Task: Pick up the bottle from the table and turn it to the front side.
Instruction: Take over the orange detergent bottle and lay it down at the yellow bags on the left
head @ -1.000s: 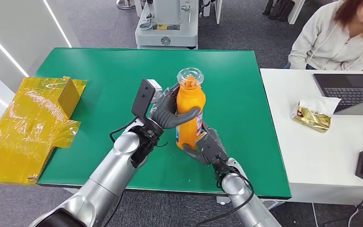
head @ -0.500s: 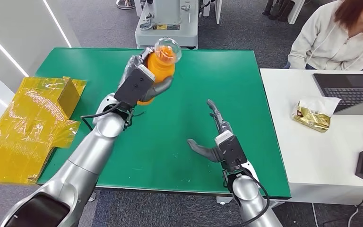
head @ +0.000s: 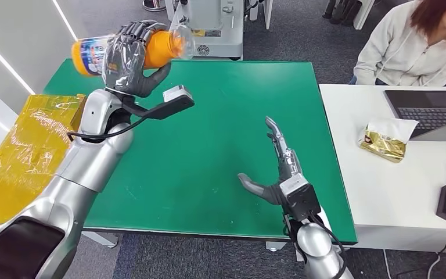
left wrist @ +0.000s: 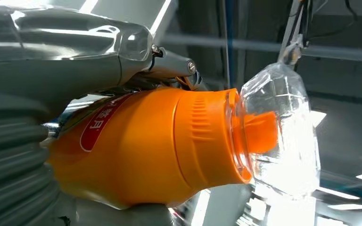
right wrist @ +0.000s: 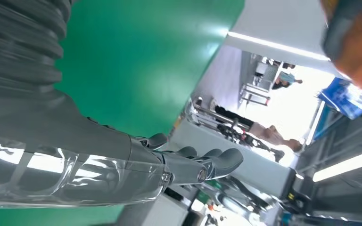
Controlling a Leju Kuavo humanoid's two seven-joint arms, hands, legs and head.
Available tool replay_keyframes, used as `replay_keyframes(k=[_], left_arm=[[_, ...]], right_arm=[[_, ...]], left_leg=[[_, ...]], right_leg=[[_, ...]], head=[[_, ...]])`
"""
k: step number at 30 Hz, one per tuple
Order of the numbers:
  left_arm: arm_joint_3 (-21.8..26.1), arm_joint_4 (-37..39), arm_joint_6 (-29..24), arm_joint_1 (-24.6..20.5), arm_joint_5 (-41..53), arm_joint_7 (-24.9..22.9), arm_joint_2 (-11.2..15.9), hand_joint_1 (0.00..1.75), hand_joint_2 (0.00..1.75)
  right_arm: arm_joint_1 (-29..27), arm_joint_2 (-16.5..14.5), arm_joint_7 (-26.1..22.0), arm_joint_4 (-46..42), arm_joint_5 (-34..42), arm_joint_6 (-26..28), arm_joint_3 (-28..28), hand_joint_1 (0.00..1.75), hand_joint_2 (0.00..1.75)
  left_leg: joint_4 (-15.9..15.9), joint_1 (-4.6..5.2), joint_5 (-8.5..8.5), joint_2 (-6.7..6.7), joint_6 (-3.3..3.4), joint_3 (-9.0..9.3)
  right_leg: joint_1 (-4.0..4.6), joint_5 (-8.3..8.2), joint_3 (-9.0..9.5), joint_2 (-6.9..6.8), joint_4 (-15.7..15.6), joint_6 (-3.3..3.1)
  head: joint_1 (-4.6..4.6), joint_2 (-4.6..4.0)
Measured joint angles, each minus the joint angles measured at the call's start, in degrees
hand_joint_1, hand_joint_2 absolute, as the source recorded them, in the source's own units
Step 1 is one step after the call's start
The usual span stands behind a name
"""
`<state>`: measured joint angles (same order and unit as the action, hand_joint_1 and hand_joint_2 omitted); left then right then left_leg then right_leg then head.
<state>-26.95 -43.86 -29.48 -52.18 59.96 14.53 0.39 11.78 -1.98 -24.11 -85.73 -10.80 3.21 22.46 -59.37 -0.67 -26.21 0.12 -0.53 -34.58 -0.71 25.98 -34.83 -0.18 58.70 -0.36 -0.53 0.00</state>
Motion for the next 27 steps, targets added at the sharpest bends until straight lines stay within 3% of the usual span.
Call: replay_keyframes(k=[7,12,15,19,24,27], left_arm=[[-0.3,4.2,-4.6,2.9,18.1,-7.5,7.2,1.75,1.75],[-0.3,5.5,-4.7,5.1,22.5,-9.2,10.0,1.75,1.75],[-1.0,5.6,-3.8,5.8,26.3,-12.7,11.8,1.75,1.75],[-4.8,4.7,-2.3,7.9,26.8,-18.1,16.5,1.75,1.75],[-7.3,0.7,0.0,13.1,26.8,-18.3,23.2,1.75,1.75],[-7.8,-0.7,0.3,15.5,26.8,-17.1,25.7,1.75,1.75]], right_arm=[[-3.0,2.3,-0.9,-7.2,-1.3,-0.3,-1.6,0.0,1.75],[-3.5,2.6,-1.0,-9.1,-1.4,-0.8,-3.2,0.0,1.75],[-3.5,2.8,-0.7,-9.8,-1.6,-1.1,-3.9,0.0,1.75],[-4.5,3.3,-0.6,-10.7,-1.3,-1.9,-5.3,0.0,1.75],[-5.5,3.4,-1.0,-10.9,-1.4,-2.8,-6.6,0.0,1.75],[-5.5,3.4,-1.0,-10.9,-1.4,-2.8,-7.2,0.0,1.75]], left_leg=[[0.1,0.0,0.0,0.11,0.0,0.01],[0.0,0.01,0.0,0.07,0.0,-0.04],[0.0,0.02,0.0,0.15,0.0,-0.03],[0.1,0.01,-0.01,0.25,-0.02,0.0],[0.1,-0.01,-0.04,0.31,-0.07,-0.01],[0.1,-0.02,-0.04,0.29,-0.08,-0.03]], right_leg=[[0.01,0.01,-0.05,0.13,0.0,-0.01],[0.0,0.01,-0.05,0.08,0.0,-0.01],[0.0,-0.01,-0.05,0.14,0.0,-0.02],[0.0,-0.02,-0.1,0.26,0.0,-0.06],[0.0,0.01,-0.21,0.34,0.0,-0.11],[0.01,0.04,-0.22,0.3,0.0,-0.15]], head=[[0.01,0.0],[0.0,0.0],[-0.01,0.0],[0.0,0.0],[0.02,0.0],[0.01,0.0]])
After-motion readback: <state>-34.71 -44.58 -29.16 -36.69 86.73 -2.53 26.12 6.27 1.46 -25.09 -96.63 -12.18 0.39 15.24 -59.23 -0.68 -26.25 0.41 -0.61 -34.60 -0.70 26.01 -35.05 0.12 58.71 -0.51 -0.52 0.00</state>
